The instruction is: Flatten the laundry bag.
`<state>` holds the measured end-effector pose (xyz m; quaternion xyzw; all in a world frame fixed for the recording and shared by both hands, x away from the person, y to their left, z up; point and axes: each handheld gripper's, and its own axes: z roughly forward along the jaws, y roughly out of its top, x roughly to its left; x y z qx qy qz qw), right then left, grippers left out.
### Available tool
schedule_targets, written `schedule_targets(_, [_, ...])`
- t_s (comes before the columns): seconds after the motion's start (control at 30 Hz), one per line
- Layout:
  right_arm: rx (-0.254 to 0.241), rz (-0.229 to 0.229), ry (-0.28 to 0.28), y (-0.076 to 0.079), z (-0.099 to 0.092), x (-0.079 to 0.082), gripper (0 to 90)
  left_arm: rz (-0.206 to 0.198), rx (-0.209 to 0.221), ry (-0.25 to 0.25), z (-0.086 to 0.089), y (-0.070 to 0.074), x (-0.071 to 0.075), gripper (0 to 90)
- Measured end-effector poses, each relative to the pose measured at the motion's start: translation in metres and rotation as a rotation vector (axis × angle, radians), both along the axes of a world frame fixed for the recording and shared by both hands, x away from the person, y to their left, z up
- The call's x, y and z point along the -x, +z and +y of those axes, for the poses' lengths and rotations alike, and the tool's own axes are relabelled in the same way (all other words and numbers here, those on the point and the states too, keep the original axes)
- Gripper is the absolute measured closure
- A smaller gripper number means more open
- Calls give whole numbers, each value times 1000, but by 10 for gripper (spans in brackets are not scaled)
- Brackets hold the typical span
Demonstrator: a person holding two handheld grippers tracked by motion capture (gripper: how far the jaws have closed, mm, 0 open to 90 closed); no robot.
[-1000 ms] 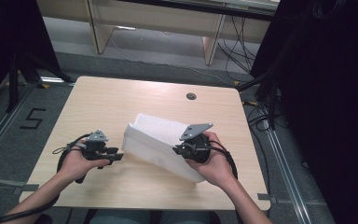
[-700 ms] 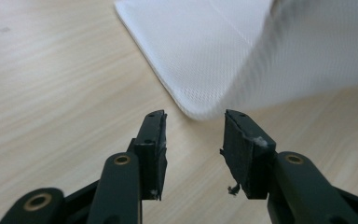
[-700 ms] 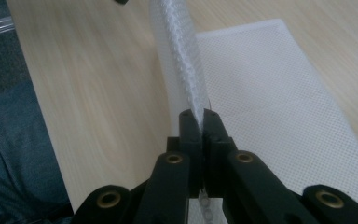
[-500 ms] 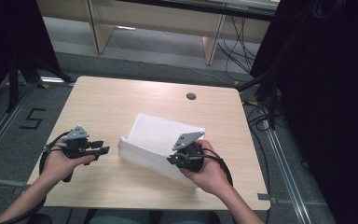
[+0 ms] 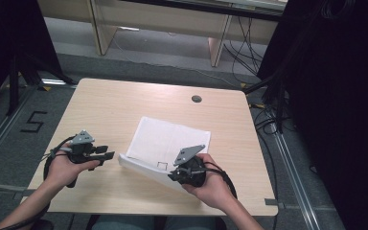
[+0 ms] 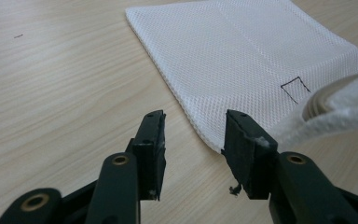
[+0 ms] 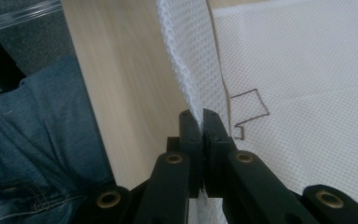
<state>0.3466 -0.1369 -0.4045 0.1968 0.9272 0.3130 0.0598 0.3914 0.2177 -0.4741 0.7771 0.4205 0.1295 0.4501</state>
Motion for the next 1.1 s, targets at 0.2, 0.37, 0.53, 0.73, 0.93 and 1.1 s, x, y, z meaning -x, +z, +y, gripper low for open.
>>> schedule_targets(0.2, [26, 43, 45, -13, 4, 6, 897, 5, 1, -5, -2, -1, 0, 574])
schedule_targets(0.37, [53, 77, 77, -25, 6, 12, 896, 4, -2, -14, -5, -2, 1, 573])
schedule_targets(0.53, [79, 115, 83, -37, 5, 15, 895, 11, -18, -44, -9, -3, 2, 573])
schedule_targets(0.73, [105, 141, 76, -51, 0, 13, 894, 15, -9, -77, -20, -4, 5, 571])
schedule_targets(0.93, [123, 166, 65, -60, -1, 8, 893, 17, -17, -130, -35, -6, 9, 570])
schedule_targets(1.1, [128, 163, 52, -64, 1, 0, 891, 25, -23, -163, -47, -8, 12, 566])
